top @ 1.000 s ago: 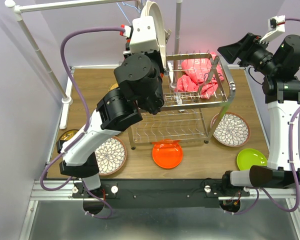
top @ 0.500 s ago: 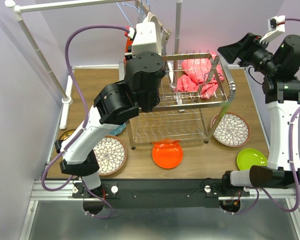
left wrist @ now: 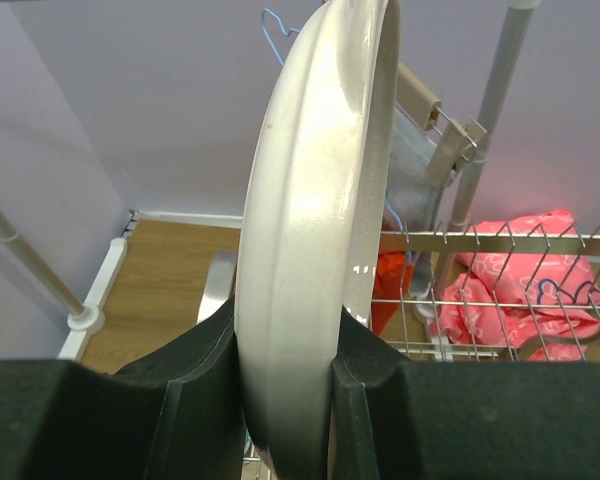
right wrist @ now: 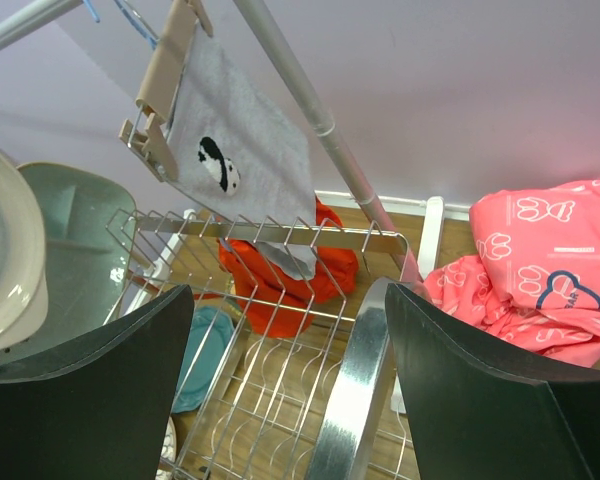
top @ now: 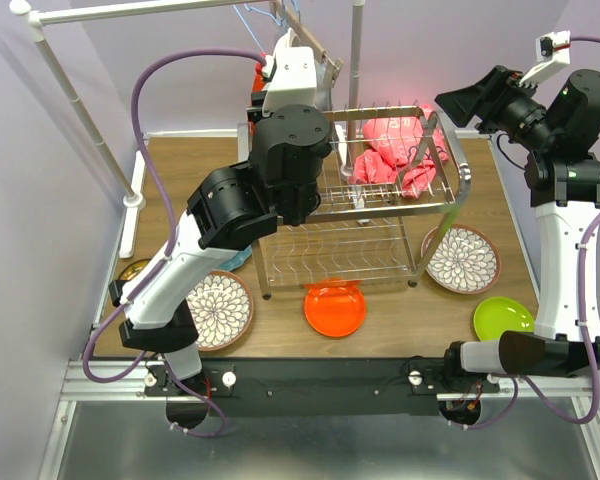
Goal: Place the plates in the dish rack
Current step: Insert the plate into the dish rack
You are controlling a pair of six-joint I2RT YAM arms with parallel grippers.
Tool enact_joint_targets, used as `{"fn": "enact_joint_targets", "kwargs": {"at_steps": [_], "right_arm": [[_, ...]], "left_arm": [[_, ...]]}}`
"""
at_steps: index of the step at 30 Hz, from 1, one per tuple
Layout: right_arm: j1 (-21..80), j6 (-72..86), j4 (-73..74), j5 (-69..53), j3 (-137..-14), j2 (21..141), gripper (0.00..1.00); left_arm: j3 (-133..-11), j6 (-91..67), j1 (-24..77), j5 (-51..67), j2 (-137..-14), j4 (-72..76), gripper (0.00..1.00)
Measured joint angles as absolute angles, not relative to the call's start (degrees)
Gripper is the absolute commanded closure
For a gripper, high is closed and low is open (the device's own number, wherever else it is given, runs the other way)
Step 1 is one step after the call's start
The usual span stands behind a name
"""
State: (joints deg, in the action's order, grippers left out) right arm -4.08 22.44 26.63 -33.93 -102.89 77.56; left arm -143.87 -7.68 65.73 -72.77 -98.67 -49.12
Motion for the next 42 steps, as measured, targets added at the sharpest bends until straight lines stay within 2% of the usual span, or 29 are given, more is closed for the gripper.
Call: {"fn": "enact_joint_targets", "kwargs": {"at_steps": [8, 21, 42], "right_arm": [[-4.08, 22.46, 26.63, -33.93, -102.89, 77.56, 0.14], [-4.08, 22.46, 26.63, -33.91, -102.89, 77.58, 0.14], [-4.08, 22.46, 26.63, -33.91, -102.89, 78.15, 0.14]], "left_arm": [[-143.5, -1.72, 65.17, -73.78, -98.89, -44.29, 1.0], [-144.46, -12.91, 59.83, -64.79, -99.98, -53.76, 1.0], [-138.19, -12.88, 58.46, -64.66, -100.31, -55.4, 1.0]]}}
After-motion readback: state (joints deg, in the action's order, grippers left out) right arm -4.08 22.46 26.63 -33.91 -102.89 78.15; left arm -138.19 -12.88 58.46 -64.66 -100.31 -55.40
